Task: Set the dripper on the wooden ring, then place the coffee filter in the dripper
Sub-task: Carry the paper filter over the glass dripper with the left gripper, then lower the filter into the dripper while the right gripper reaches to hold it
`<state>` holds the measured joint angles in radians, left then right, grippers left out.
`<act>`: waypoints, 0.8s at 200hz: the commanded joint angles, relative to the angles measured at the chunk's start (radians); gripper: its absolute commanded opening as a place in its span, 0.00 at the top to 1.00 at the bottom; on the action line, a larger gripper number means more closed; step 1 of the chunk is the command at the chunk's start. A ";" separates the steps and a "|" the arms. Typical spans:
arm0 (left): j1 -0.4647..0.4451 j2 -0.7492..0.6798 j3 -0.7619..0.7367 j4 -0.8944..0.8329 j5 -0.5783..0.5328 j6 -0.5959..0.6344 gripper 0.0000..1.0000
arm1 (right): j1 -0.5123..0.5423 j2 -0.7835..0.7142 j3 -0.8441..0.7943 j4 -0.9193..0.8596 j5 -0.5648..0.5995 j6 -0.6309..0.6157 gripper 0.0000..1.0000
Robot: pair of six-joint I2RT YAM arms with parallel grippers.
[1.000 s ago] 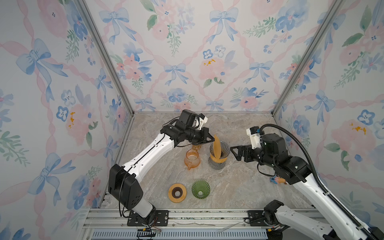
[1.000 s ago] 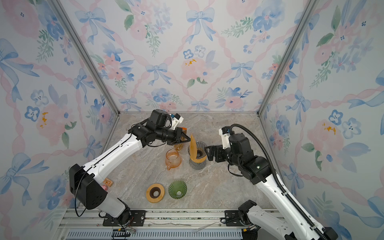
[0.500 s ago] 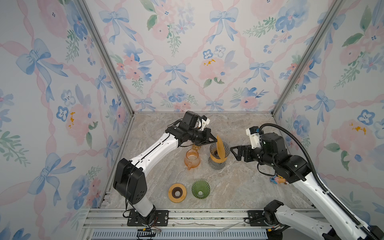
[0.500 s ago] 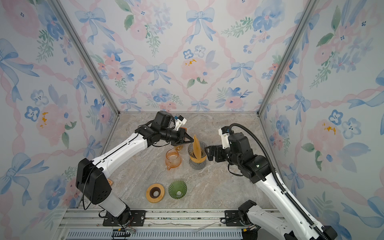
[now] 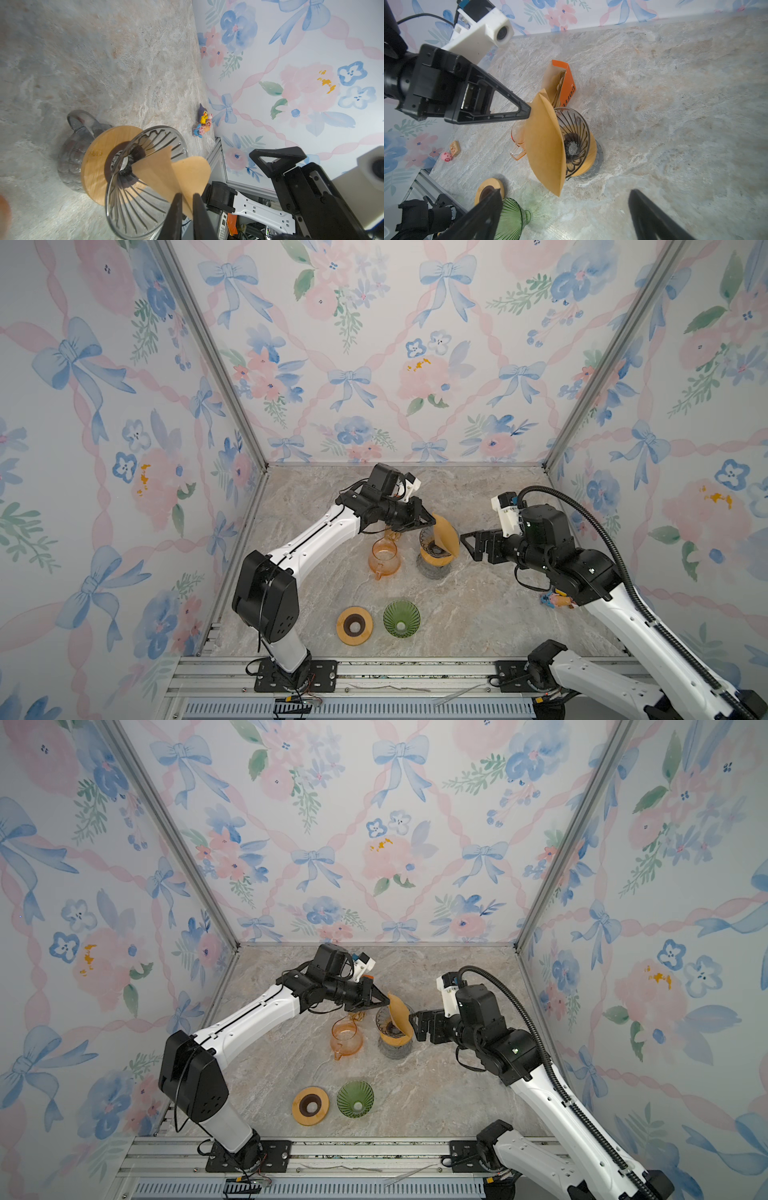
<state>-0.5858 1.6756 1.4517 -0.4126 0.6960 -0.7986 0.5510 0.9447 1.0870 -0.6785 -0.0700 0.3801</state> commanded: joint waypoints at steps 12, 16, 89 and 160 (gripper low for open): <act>0.022 -0.002 -0.015 0.014 -0.016 0.003 0.75 | 0.006 0.003 0.040 -0.015 0.010 -0.021 0.04; 0.024 -0.004 -0.016 0.014 -0.018 0.005 0.74 | 0.006 0.004 0.042 -0.016 0.012 -0.023 0.04; 0.057 -0.093 -0.008 -0.162 -0.184 0.169 0.53 | 0.007 0.064 0.091 -0.070 0.011 -0.044 0.04; -0.024 -0.149 -0.005 -0.317 -0.333 0.301 0.13 | 0.017 0.208 0.185 -0.165 0.016 -0.072 0.04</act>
<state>-0.5598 1.5421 1.4269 -0.6491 0.4488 -0.5613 0.5526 1.1095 1.2186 -0.7712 -0.0692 0.3305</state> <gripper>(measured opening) 0.822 0.963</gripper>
